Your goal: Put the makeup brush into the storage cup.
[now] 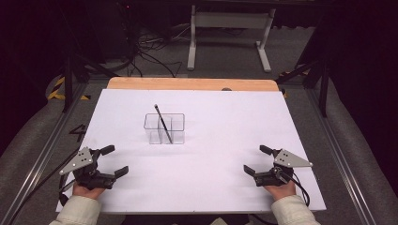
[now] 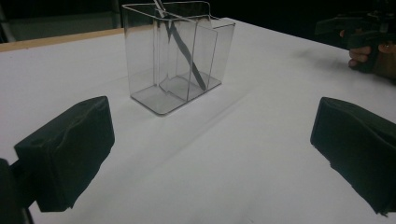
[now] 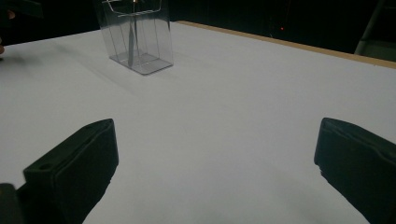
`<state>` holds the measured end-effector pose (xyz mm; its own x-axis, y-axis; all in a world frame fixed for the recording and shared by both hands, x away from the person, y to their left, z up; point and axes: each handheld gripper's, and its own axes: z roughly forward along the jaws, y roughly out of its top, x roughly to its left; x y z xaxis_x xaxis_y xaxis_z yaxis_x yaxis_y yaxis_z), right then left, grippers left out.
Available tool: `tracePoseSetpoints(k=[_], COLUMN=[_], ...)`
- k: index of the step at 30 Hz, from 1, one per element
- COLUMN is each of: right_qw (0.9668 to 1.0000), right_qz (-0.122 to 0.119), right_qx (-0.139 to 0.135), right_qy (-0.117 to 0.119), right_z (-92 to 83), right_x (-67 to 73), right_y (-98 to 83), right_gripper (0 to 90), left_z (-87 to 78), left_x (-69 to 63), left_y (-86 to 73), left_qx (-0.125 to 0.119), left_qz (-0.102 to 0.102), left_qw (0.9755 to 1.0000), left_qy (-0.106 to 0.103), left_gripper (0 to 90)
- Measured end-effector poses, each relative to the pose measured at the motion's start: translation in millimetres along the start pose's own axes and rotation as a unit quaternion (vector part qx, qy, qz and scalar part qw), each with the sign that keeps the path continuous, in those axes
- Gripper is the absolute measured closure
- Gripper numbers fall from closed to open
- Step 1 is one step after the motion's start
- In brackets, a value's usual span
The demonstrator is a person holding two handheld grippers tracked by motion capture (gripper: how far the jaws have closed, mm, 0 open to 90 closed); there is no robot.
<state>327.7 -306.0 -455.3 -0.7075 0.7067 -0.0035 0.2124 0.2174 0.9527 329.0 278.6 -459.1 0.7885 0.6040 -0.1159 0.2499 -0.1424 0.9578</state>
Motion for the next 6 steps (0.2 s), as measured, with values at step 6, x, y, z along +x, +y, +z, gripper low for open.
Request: tracePoseSetpoints(k=[6], right_qw=[1.0], right_qz=[0.001], right_qx=[-0.004], right_qy=[0.002], right_z=[-0.6], right_x=[-0.2], right_y=[0.2], right_gripper=[0.5], left_z=[1.5], left_x=[-1.1], left_y=[-0.4], left_qx=[0.005], left_qz=[0.001], left_qw=[1.0], left_qy=[-0.001], left_gripper=[0.3])
